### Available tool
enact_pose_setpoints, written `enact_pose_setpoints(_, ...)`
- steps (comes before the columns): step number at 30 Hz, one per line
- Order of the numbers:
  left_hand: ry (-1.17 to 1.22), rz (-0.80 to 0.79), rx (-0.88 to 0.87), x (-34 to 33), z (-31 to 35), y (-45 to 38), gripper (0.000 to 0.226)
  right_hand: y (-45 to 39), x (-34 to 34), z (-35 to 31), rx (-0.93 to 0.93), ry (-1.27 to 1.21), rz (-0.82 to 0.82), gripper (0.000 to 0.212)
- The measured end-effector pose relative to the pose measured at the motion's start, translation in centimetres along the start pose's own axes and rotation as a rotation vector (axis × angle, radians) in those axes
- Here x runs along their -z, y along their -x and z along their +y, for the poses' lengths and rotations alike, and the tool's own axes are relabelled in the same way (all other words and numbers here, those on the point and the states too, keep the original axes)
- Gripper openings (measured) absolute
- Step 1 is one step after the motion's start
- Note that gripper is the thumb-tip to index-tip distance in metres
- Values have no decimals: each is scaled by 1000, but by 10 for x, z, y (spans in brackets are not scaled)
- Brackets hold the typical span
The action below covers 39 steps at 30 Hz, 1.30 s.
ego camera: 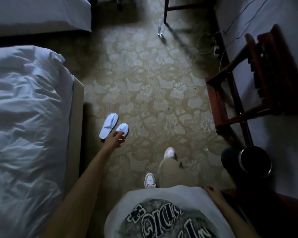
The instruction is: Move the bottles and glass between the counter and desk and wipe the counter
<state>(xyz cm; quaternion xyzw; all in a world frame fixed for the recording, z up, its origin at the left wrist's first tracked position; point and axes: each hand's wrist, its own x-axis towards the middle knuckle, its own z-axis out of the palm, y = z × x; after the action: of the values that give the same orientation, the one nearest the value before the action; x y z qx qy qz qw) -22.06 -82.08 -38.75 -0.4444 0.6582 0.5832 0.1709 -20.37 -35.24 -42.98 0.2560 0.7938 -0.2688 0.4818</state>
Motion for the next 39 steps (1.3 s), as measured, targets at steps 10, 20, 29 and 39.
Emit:
enact_pose_setpoints(10,118,105,457,18,56,-103,27,-107,101,-379,248,-51,-32,23)
enact_pose_setpoints(20,251,141,443,61,262,-295,13,-201,164,-681,364,-4,-47,18)
enact_pose_setpoints(29,64,107,130,154,556,-524,14,-254,209,-847,81,-158,29,22)
enact_pose_setpoints(39,109,95,241,212,719,-720,17,-371,230,-1162,219,-222,-49,14)
